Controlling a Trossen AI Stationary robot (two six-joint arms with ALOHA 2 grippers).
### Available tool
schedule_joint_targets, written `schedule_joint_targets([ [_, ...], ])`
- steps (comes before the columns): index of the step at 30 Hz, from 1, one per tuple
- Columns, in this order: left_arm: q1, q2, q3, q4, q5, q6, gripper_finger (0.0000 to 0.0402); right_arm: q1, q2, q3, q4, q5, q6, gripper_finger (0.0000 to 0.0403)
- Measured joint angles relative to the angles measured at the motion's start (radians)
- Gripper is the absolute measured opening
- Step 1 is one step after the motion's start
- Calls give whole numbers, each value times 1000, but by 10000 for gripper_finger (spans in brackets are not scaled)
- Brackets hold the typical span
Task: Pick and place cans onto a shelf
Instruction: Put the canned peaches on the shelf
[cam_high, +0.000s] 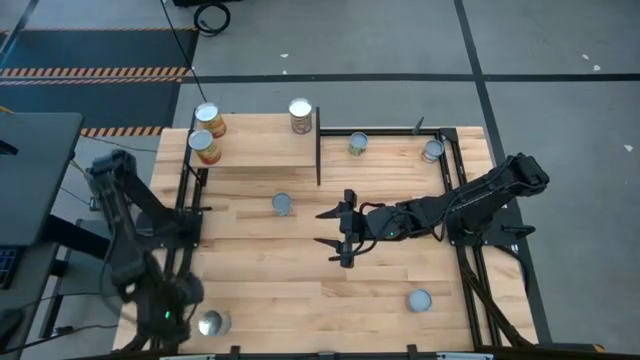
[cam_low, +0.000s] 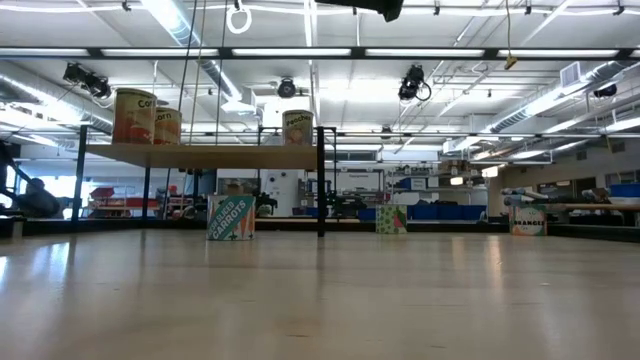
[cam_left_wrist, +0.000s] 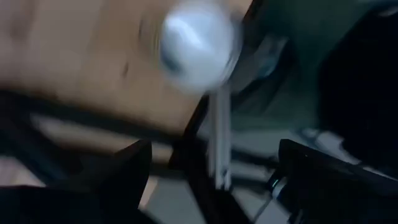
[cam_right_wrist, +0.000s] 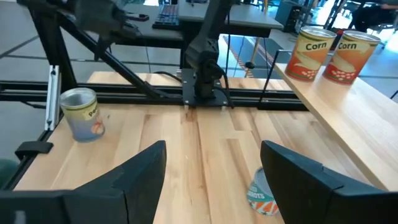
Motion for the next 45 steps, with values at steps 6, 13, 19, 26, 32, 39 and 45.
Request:
schedule_joint_targets([
  [6,-81,143,12,-13,26,-8,357,-10,0,0,-1,0,-2,268],
  [13,-52,262,11,-24,-1,232,357,-10,0,0,0,0,-3,268],
  [19,0,340,11,-18,-70,364,357,-6,0,0,-1,-5,0,268],
  [26,81,386,11,-22,-402,505,344,22,0,0,-68,-38,-3,267],
  [32,216,426,11,51,-676,706,310,69,9,0,-107,-63,-7,269],
  [39,318,436,11,145,-759,857,304,80,56,0,-92,-66,-36,281],
  [45,339,438,11,213,-785,911,303,66,166,0,31,-129,-85,302],
])
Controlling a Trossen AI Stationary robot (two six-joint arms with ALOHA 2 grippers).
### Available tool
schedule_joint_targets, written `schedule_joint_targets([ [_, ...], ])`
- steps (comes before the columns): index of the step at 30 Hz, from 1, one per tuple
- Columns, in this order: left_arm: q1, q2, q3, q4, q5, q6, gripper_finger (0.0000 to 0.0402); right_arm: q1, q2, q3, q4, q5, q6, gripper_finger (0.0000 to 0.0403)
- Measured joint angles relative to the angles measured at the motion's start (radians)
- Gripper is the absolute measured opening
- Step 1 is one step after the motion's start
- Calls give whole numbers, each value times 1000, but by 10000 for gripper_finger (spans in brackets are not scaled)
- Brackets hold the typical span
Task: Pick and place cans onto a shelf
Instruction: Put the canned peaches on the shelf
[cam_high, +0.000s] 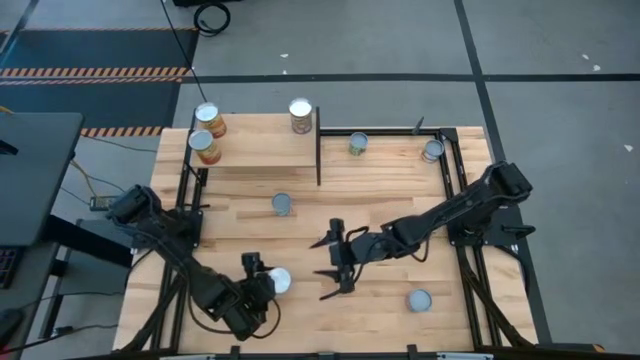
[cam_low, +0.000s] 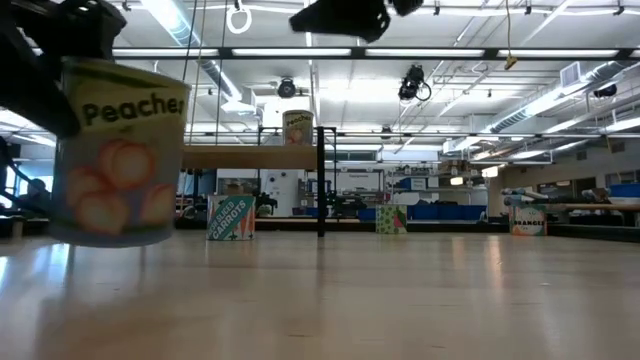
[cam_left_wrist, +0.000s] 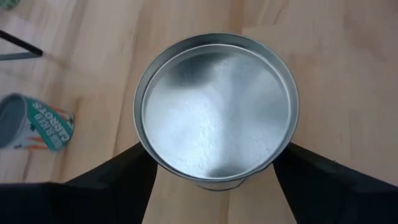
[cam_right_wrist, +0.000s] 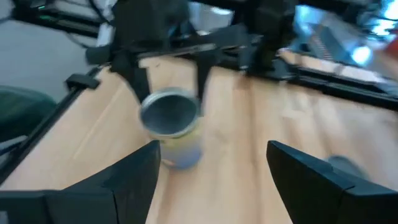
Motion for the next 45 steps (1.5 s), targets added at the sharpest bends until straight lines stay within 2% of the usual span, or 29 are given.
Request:
schedule_joint_targets([
  [7,28,43,0,145,-23,28,302,-18,163,23,37,-86,-4,339],
  [10,50,110,0,290,-29,102,302,-10,217,105,-56,-97,-38,358],
  [12,64,122,2,322,-35,129,302,-1,235,162,-158,-99,-51,373],
  [17,106,127,1,374,-18,162,302,-2,267,229,-266,-224,-24,398],
  [19,118,128,1,402,-9,186,302,-3,266,231,-256,-243,-43,396],
  [30,158,131,-3,483,-11,181,302,-8,284,231,-244,-152,-1,389],
  [37,148,129,-1,487,-21,182,302,-9,299,230,-260,-144,26,345],
  [40,148,127,-1,488,7,194,308,-8,297,230,-261,-145,34,327],
  [45,147,101,1,459,42,208,312,-9,273,230,-283,-179,37,320],
])
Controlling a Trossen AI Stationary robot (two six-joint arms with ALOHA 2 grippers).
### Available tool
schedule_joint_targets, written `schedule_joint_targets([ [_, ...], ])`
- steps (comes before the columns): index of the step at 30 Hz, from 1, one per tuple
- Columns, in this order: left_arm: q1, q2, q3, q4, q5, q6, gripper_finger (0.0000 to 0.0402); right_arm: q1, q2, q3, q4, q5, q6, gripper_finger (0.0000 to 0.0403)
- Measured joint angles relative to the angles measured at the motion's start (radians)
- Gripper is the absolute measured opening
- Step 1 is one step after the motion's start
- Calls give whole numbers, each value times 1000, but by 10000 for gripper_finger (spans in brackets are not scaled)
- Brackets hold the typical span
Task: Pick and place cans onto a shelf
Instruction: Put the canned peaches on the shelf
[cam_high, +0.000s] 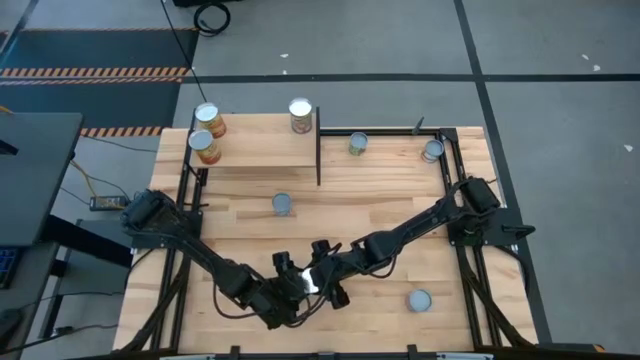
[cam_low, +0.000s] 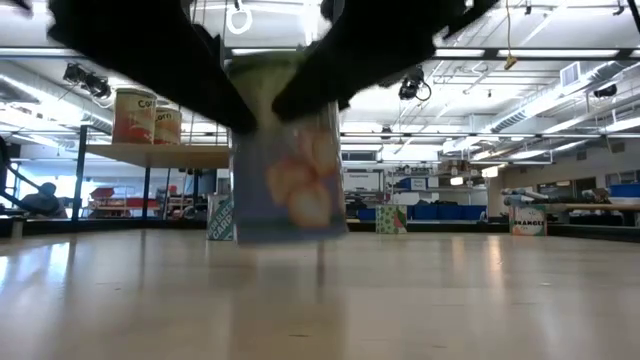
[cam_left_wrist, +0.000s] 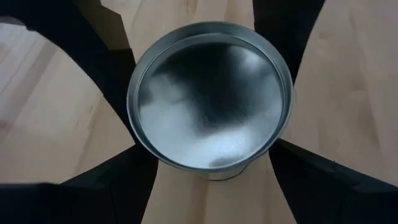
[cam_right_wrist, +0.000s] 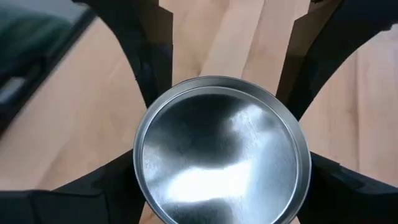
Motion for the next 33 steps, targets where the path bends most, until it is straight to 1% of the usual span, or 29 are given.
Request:
schedule_joint_targets([
  [2,-9,-49,1,-56,19,-7,313,-1,-27,1,-3,1,0,320],
  [4,-26,-108,4,-130,7,-29,313,-3,-69,3,-12,17,-4,320],
  [5,-40,-146,3,-200,22,-47,313,-8,-101,1,-46,27,-5,319],
  [6,-61,-185,-2,-287,16,-56,313,-16,-132,0,-65,40,-9,319],
  [8,-94,-251,-2,-376,28,-86,313,-46,-194,1,-72,70,-24,319],
  [9,-108,-287,0,-438,18,-104,313,-68,-227,1,-82,98,-28,319],
  [11,-137,-343,0,-560,-63,-145,313,-121,-281,2,-74,160,-42,319],
  [13,-146,-376,-1,-645,-128,-177,313,-178,-319,2,-47,211,-70,319],
  [15,-149,-410,-1,-708,-176,-197,313,-243,-340,10,-8,222,-91,319],
  [18,-124,-449,-1,-757,-200,-188,313,-341,-320,87,-29,223,-99,319],
  [21,-82,-484,-1,-759,-190,-142,313,-418,-258,200,-75,216,-138,319],
  [23,-56,-507,-1,-767,-181,-119,313,-459,-212,271,-134,190,-139,319],
  [26,-34,-545,-1,-800,-153,-100,313,-514,-157,356,-230,134,-93,319],
  [28,-26,-580,-1,-838,-151,-101,313,-541,-136,379,-251,116,-61,319],
  [33,-24,-684,-1,-918,-171,-131,313,-570,-110,377,-292,118,-32,319],
])
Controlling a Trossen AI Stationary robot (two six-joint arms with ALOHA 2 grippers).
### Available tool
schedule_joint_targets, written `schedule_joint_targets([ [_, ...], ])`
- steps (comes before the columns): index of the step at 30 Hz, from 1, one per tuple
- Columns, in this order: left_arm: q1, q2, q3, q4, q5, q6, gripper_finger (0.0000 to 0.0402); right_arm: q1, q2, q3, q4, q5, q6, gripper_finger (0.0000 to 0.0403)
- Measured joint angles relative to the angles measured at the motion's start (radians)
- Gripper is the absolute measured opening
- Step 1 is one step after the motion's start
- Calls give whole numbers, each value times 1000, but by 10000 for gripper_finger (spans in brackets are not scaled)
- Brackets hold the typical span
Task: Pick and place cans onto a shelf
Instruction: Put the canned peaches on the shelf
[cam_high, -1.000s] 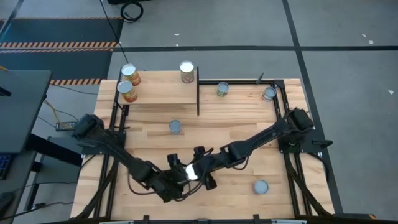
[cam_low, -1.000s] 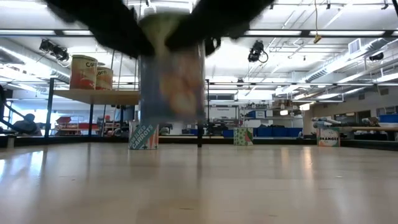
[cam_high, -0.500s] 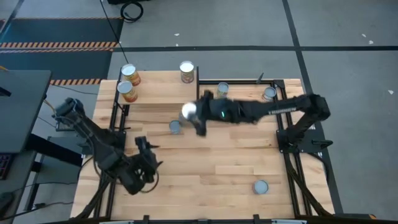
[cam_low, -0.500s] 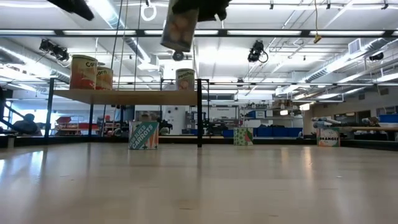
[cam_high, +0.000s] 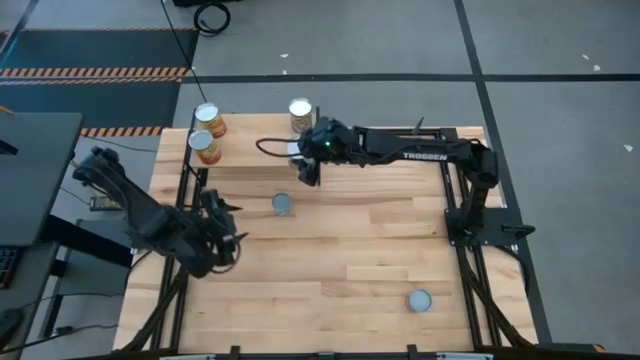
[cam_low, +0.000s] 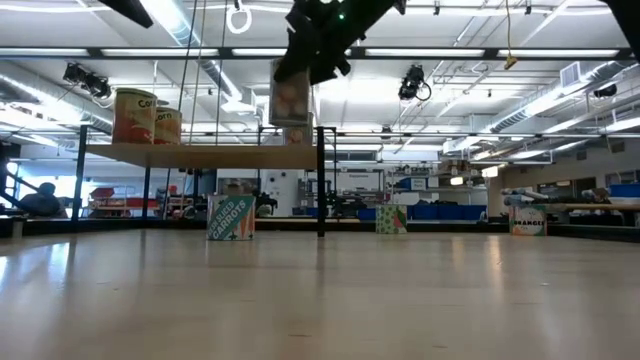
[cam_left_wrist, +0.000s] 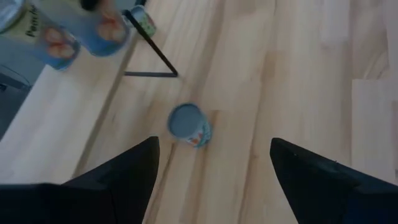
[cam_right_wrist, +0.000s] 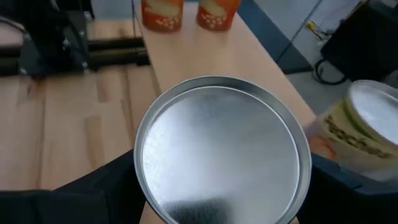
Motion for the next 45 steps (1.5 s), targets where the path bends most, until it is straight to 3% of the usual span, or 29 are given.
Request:
schedule_joint_targets([
  [13,11,-161,0,5,-78,84,313,-60,60,0,39,-32,36,340],
  [24,11,-168,0,16,-80,84,313,-68,70,0,61,13,7,377],
  [37,11,-168,0,18,-76,65,313,-72,36,0,195,20,-69,377],
  [41,3,-168,0,18,-77,21,313,-44,-45,0,133,77,-73,372],
  [45,-16,-166,0,17,-79,2,313,-10,-117,2,-45,142,31,350],
])
